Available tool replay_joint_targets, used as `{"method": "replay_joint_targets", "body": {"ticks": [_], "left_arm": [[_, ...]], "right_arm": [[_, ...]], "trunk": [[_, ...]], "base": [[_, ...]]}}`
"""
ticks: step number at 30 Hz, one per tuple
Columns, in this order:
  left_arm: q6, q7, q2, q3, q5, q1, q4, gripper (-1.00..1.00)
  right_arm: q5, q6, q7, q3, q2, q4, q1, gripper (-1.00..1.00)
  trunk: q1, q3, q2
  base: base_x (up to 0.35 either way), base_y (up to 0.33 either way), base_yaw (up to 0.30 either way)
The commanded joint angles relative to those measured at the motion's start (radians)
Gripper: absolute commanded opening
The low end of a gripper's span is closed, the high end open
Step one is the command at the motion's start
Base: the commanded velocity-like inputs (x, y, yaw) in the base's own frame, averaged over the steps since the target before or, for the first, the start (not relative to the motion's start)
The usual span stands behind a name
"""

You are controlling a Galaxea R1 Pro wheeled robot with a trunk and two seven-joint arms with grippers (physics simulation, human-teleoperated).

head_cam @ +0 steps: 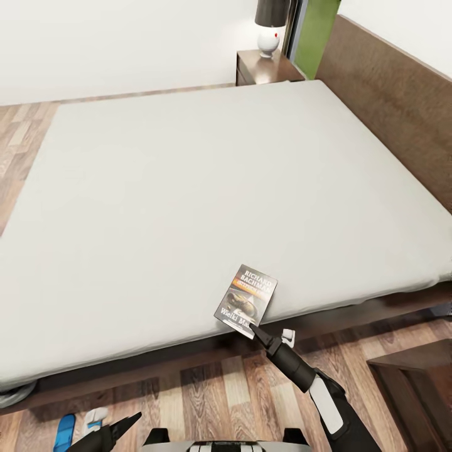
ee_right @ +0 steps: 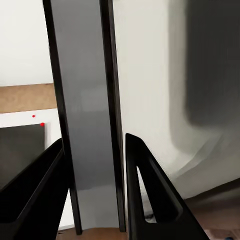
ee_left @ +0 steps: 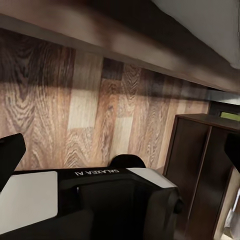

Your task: In the bedroom, move the book from the bed onto either nightstand, and place the two sandals side by side next to the bed.

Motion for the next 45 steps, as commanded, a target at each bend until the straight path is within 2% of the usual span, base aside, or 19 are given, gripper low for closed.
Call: {"method": "replay_joint_targets", "body": {"ticks": [1, 41, 42, 45], "left_arm": [[-0.008, -0.002, 0.0, -0.008, 0.009, -0.001, 0.001, 1.0], [-0.006, -0.002, 0.0, -0.009, 0.008, -0.001, 0.001, 1.0], [-0.006, -0.002, 0.0, -0.009, 0.008, -0.001, 0.001, 1.0], [-0.006, -0.003, 0.0, -0.009, 0.008, 0.0, 0.001, 1.0]], "right_arm": [[-0.002, 0.008, 0.002, -0.003, 0.001, 0.0, 0.0, -1.0], [0.001, 0.021, 0.005, 0.007, 0.002, -0.002, 0.0, -1.0], [0.004, 0.021, 0.005, 0.01, 0.002, -0.004, 0.0, -1.0], [0.009, 0.021, 0.004, 0.082, 0.001, -0.008, 0.0, -1.0]], "trunk": [[-0.004, 0.003, 0.007], [-0.157, 0.128, 0.287], [-0.161, 0.131, 0.294], [-0.173, 0.141, 0.315]], "base": [[0.0, 0.0, 0.0], [0.0, 0.0, 0.0], [0.0, 0.0, 0.0], [0.0, 0.0, 0.0]]}}
